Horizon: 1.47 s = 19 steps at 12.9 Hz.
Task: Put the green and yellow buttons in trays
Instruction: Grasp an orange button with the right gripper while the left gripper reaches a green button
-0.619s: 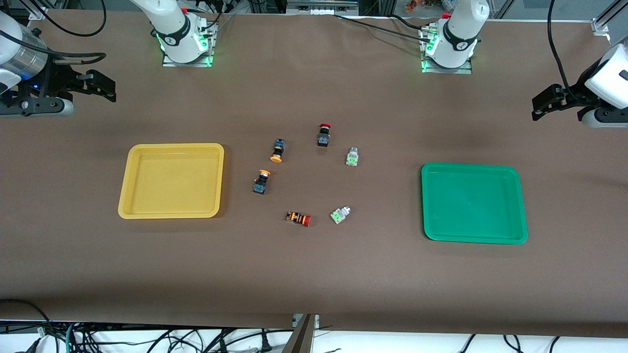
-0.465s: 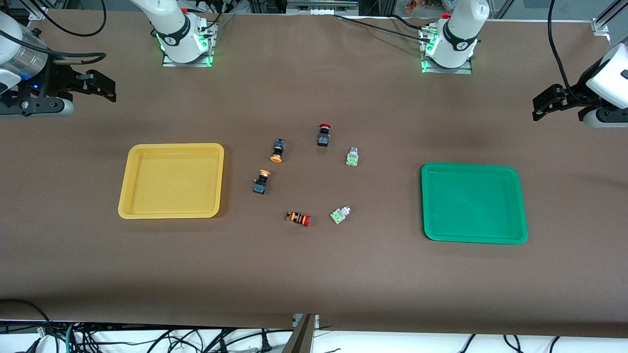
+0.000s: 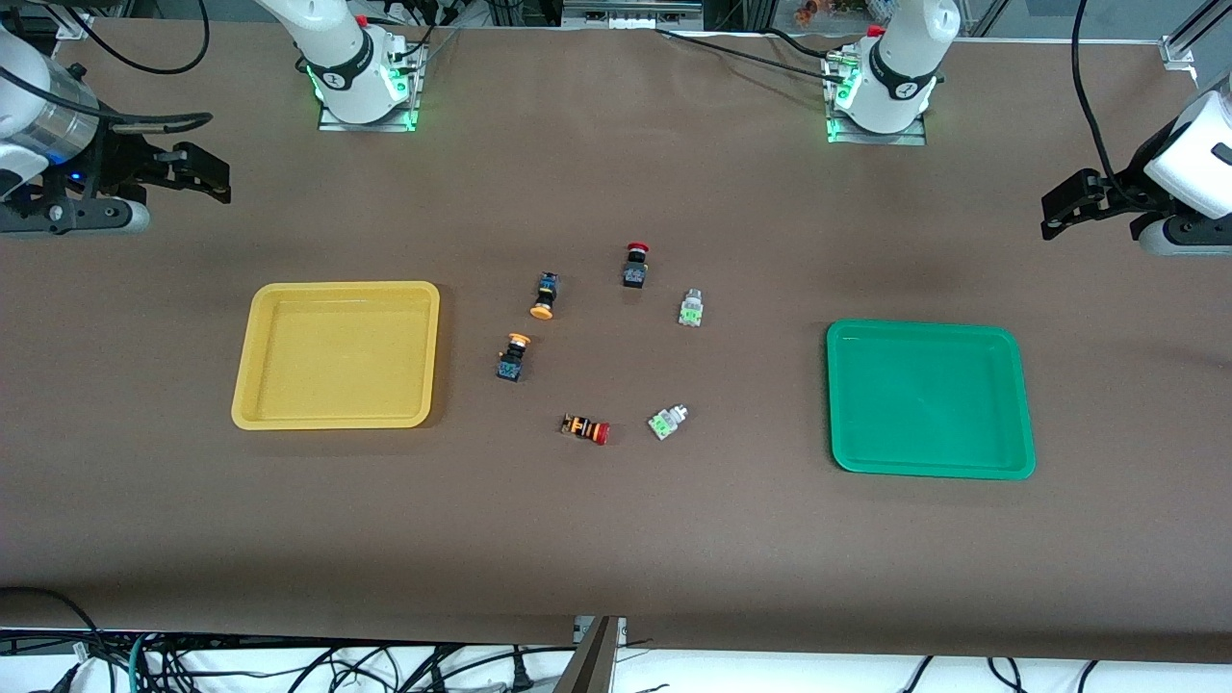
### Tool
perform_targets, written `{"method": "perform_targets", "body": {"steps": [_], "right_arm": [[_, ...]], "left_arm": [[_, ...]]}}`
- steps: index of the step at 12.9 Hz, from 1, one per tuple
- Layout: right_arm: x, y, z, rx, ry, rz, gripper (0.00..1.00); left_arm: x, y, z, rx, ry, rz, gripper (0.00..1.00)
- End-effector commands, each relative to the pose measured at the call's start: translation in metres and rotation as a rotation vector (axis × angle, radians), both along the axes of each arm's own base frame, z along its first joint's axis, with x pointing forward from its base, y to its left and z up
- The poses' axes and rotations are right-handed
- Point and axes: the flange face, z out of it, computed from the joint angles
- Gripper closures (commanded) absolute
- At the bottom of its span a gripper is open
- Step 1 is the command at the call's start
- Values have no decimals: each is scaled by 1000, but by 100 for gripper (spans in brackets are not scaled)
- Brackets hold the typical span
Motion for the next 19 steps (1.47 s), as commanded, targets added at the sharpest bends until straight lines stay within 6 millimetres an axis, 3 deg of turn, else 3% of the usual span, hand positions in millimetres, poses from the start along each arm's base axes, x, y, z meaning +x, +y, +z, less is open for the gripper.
{"method": "perform_targets", "body": {"steps": [1, 4, 5, 7, 11, 16, 18, 19], "right_arm": [[16, 2, -30, -19, 70, -7, 0], [39, 13, -77, -17, 110, 21, 0], [44, 26, -88, -14, 111, 32, 0], [62, 66, -129, -1, 83, 81, 0], [89, 148, -239, 82, 48, -115, 0], [81, 230, -315, 79, -4, -309, 0], [76, 254, -332, 86, -29, -369, 0], [72, 266, -340, 88, -41, -371, 0]], "left_arm": [[4, -1, 6, -21, 4, 11, 0], [4, -2, 6, -21, 4, 9, 0], [4, -2, 6, -22, 4, 11, 0], [5, -5, 3, -22, 8, 5, 0], [7, -10, -1, -21, 16, -3, 0], [12, -12, -12, -5, 35, -12, 0], [30, -20, -52, -16, 105, -19, 0], [40, -27, -59, -11, 112, -28, 0]]}}
